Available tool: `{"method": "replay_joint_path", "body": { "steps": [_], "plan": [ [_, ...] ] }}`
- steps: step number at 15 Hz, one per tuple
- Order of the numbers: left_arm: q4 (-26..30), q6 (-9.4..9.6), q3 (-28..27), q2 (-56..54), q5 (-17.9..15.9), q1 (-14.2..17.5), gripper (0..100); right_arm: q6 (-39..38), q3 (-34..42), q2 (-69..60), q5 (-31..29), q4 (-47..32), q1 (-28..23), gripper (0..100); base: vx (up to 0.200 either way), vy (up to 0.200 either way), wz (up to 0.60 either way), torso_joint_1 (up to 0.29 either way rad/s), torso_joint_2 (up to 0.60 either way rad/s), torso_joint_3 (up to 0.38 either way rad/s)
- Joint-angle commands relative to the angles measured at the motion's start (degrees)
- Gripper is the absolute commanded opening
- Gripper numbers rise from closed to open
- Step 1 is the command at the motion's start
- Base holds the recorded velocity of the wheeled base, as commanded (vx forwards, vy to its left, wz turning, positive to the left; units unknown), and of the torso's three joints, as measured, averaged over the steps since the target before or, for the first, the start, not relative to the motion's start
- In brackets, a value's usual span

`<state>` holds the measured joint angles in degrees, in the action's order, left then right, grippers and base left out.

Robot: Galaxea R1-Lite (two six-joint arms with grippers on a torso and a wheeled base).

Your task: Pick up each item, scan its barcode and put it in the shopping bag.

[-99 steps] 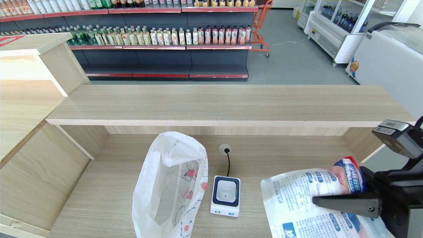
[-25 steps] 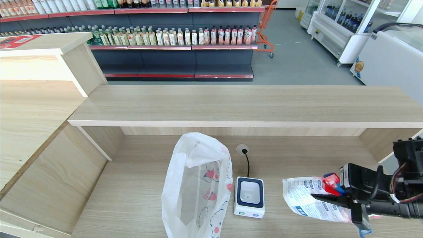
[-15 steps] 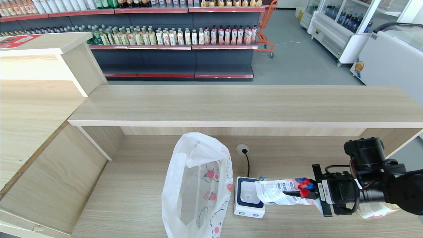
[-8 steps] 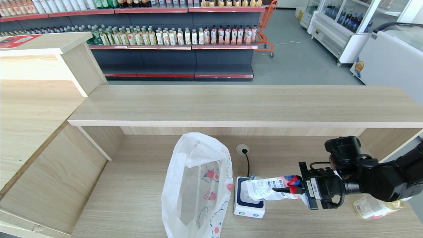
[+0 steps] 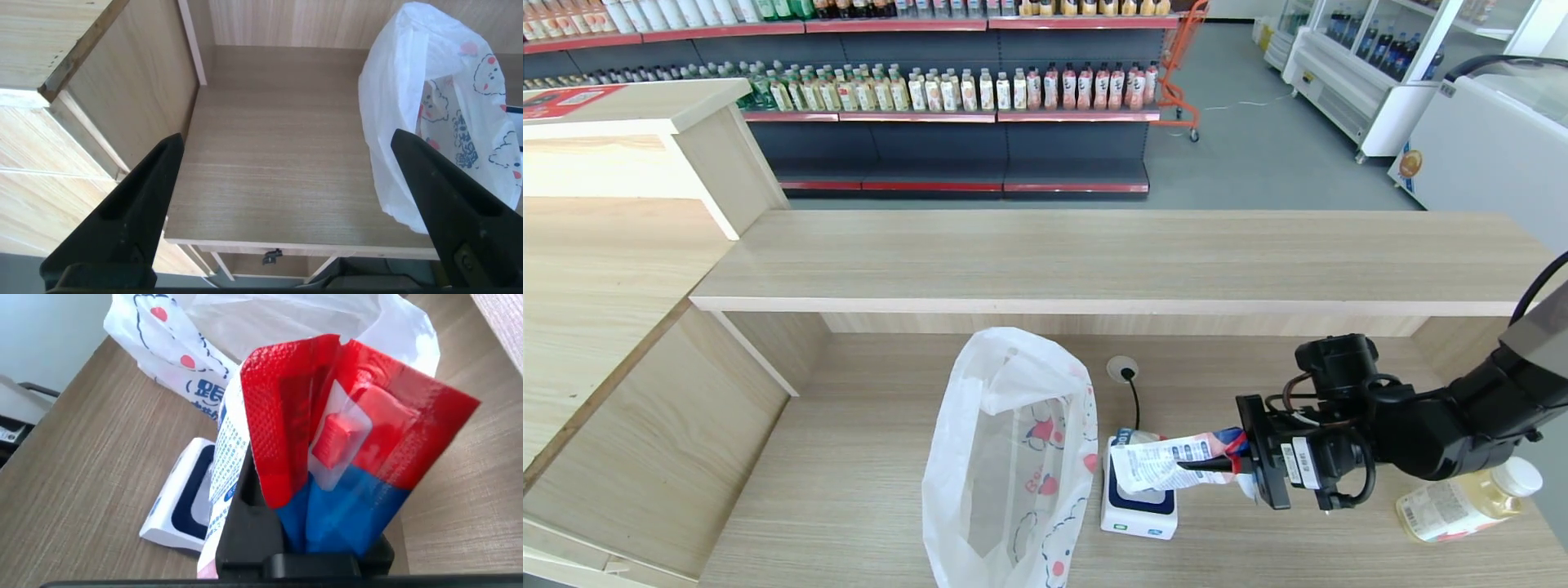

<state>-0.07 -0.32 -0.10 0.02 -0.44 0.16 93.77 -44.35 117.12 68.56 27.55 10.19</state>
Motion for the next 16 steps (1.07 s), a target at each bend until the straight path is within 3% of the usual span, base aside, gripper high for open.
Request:
{"method": "replay_joint_path", "body": {
  "steps": [1,16],
  "plan": [
    [-0.01,-0.03,0.01,-0.02,0.0,0.02,100,0.01,-0.3,1.54,0.08,-0.04,-0.7,0,0.0,0.0,0.0,0.0,0.0,0.0],
    [-0.01,-0.03,0.01,-0.02,0.0,0.02,100,4.4,-3.29,7.16,0.08,0.31,-0.87,0,0.0,0.0,0.0,0.0,0.0,0.0]
  ]
}}
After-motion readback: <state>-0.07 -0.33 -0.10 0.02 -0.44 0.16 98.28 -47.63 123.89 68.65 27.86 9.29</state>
